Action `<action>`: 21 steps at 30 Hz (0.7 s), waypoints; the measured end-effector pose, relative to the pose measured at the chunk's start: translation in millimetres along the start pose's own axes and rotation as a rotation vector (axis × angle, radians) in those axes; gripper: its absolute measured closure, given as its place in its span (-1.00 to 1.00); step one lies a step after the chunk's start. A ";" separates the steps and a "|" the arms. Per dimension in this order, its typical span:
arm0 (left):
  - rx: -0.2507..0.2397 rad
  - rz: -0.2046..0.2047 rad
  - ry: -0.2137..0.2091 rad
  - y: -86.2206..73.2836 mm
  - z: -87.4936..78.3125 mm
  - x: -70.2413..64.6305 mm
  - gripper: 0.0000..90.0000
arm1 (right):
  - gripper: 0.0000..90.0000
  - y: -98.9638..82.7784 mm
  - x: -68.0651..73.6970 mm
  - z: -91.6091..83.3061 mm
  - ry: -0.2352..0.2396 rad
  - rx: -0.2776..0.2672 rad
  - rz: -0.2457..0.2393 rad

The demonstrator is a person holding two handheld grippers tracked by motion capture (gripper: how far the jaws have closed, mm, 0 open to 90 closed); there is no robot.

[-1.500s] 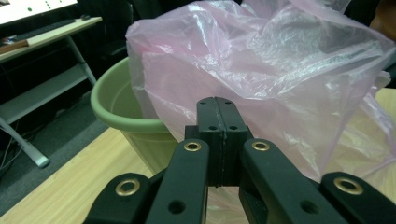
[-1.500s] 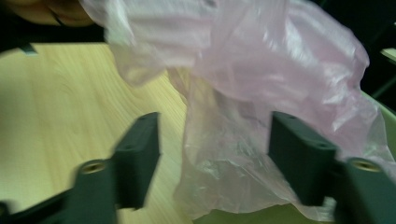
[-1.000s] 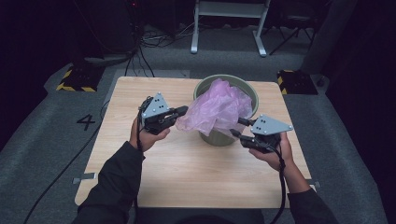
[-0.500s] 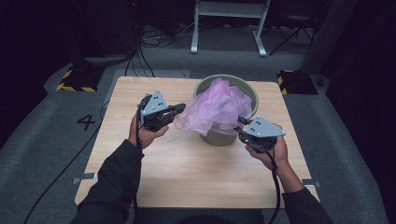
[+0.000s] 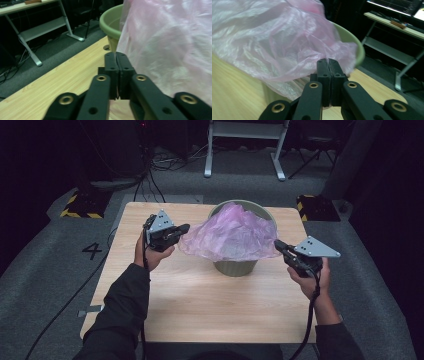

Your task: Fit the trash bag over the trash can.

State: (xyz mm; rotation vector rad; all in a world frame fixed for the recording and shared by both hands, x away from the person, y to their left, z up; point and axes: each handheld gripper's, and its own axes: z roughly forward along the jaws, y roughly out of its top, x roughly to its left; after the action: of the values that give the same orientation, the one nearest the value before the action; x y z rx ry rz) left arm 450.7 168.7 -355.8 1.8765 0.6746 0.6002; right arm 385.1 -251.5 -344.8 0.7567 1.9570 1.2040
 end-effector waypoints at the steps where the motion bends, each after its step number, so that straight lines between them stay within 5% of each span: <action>1: 0.008 -0.001 0.007 -0.8 -0.2 1.5 0.82 | 1.00 -3.4 -4.5 -1.1 -0.006 -0.004 0.017; 3: 0.004 -0.012 0.008 -3.1 -4.9 4.6 0.77 | 1.00 -9.3 -9.2 -4.8 -0.005 -0.022 0.042; 4: -0.004 -0.019 0.001 -4.0 -10.0 5.9 0.46 | 1.00 -14.2 -9.9 -8.0 0.008 -0.022 0.044; 5: 0.001 -0.030 -0.016 -4.0 -14.5 6.6 0.46 | 1.00 -14.2 -9.9 -8.0 0.008 -0.022 0.044; 8: 0.004 -0.007 -0.012 -4.4 -29.5 -0.5 -0.14 | 1.00 -18.5 -8.2 -10.9 0.008 -0.023 0.036; 11: -0.015 0.013 -0.005 -6.8 -48.6 -10.7 -0.43 | 1.00 -19.7 -7.1 -12.4 0.017 -0.027 0.038; 15: -0.055 0.020 -0.015 -8.3 -67.2 -13.3 -0.46 | 1.00 -18.6 -6.2 -11.1 0.011 -0.021 0.035; 21: -0.092 -0.079 0.051 -7.9 -67.1 4.8 -0.45 | 1.00 -15.1 -14.0 -7.5 -0.018 -0.028 0.062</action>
State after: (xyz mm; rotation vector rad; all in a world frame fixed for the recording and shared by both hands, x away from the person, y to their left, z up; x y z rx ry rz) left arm 407.8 218.1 -338.1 1.7459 0.7392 0.6198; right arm 385.4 -272.0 -352.5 0.8168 1.9111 1.2547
